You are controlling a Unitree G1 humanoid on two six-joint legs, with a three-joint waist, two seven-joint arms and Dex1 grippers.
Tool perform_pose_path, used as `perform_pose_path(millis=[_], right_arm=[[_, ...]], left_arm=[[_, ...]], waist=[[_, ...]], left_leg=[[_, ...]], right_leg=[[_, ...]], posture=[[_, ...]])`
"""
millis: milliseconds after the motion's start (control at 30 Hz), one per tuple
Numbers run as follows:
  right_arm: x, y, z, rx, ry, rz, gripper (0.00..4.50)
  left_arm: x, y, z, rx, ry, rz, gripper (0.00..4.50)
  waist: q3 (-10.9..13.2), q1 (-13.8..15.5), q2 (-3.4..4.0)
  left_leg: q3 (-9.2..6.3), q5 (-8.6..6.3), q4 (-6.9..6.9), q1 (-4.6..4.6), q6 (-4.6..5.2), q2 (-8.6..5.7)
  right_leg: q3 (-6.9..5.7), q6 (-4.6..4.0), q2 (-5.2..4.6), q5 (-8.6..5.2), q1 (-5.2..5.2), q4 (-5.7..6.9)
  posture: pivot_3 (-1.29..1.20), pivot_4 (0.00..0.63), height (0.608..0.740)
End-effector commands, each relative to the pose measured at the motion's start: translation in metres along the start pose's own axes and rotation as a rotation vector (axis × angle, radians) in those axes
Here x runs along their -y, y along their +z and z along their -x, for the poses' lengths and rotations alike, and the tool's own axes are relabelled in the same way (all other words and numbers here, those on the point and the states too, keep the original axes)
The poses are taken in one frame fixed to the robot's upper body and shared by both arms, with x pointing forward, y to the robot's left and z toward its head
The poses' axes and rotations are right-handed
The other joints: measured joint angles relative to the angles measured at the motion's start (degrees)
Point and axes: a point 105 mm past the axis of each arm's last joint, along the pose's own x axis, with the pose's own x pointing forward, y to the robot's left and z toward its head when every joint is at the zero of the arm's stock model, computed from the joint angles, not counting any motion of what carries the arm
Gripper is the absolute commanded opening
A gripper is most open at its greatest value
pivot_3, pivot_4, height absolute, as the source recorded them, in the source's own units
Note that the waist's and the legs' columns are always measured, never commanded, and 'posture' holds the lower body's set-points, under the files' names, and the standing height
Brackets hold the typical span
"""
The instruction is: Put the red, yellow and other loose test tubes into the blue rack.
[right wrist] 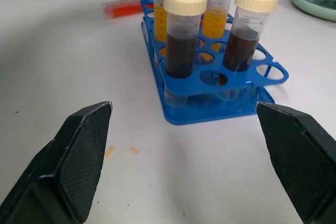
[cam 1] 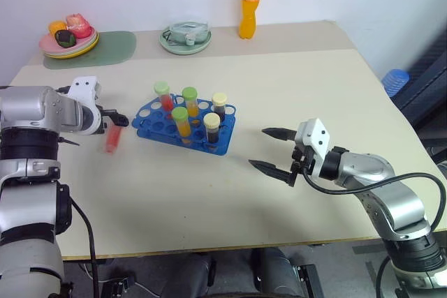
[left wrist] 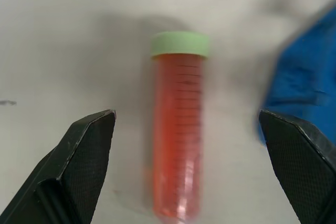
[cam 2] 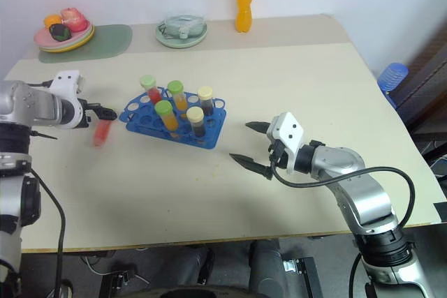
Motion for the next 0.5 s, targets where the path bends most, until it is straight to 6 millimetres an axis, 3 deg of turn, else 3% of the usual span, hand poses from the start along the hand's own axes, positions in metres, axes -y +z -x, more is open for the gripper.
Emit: perform_pose_path(millis=[33,300,400,500], right_arm=[[-0.002,0.014,0.003,0.037,-0.009,0.04,4.5],[-0.004,0.014,0.004,0.033,-0.021,0.031,4.5],[-0.004,0.014,0.005,0.03,-0.024,0.029,4.5],[-0.004,0.014,0.006,0.028,-0.027,0.028,4.5]], left_arm=[[-0.004,0.014,0.002,0.028,0.026,-0.044,4.44],[-0.006,0.003,-0.021,-0.047,0.048,-0.075,4.44],[-0.002,-0.004,-0.027,-0.086,0.035,-0.081,3.61],[0.0,-0.009,-0.029,-0.11,0.027,-0.07,2.06]], waist=[[0.0,0.0,0.0],[0.0,-0.04,-0.01],[-0.01,0.1,-0.02],[-0.03,0.01,0.0]], left_leg=[[0.0,0.0,0.0,0.0,0.0,0.0],[0.0,0.0,0.01,-0.03,0.0,0.0],[0.01,0.0,0.03,-0.03,0.01,-0.01],[0.02,0.0,0.06,-0.01,0.01,-0.01]], right_leg=[[0.0,0.0,0.0,0.0,0.0,0.0],[-0.01,0.0,0.0,0.0,-0.02,0.01],[-0.01,0.01,-0.01,0.01,-0.01,0.02],[0.0,0.04,-0.01,0.02,0.02,0.03]], posture=[[0.0,0.15,0.74],[0.0,0.15,0.74],[0.0,0.15,0.74],[0.0,0.15,0.74]])
